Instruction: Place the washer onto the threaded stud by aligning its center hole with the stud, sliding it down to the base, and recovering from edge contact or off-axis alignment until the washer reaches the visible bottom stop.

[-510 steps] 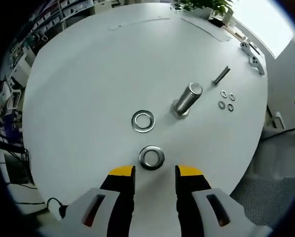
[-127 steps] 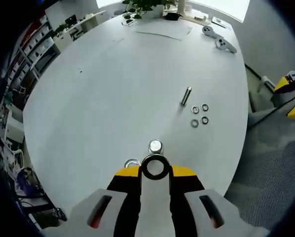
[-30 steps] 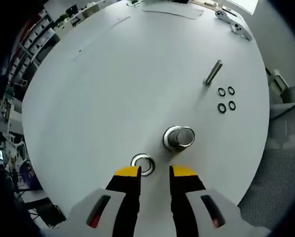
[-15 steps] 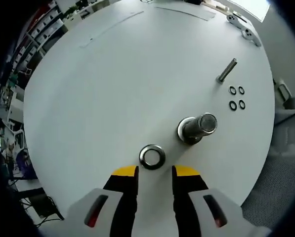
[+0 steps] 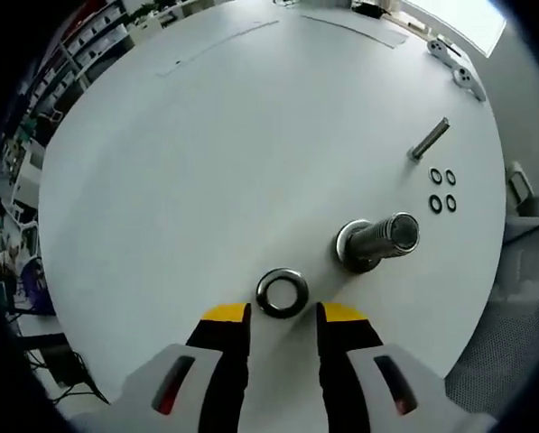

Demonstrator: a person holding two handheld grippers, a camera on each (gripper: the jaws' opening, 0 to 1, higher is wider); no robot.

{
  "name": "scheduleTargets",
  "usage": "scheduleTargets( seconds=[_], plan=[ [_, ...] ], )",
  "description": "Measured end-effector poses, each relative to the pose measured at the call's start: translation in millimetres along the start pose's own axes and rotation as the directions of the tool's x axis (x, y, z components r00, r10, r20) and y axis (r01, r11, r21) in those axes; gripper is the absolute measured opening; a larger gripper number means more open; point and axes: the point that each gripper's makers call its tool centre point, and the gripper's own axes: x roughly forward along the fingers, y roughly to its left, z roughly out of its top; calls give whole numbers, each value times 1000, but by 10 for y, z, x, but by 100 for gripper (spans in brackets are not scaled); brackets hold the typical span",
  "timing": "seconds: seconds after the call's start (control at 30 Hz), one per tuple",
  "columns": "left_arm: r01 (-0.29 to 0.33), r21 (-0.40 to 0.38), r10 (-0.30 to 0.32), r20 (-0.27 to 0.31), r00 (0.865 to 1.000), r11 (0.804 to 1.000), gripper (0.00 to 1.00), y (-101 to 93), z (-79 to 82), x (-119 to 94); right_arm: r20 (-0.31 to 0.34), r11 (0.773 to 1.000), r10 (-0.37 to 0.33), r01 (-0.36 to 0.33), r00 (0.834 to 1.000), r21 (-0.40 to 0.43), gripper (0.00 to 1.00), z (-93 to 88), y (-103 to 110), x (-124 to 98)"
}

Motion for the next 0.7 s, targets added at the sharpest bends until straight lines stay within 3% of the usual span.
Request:
scheduleTargets(
  seconds=[0.3,0.6,0.7],
  plan=[
    [-1,-10,1,31,1000,1000,23,6,87,14,-1,1000,-4,4,1000,2,32,-3,-11,-1],
    [-3,-4,3,29,1000,1000,21,-3,92,18,-5,1000,-5,5,1000,1,32,-8,-15,2],
    [7,32,-7,2,1000,999,20,-39,42,12,-6,1000,-3,3,1000,-2,32,-9,-11,4]
  ],
)
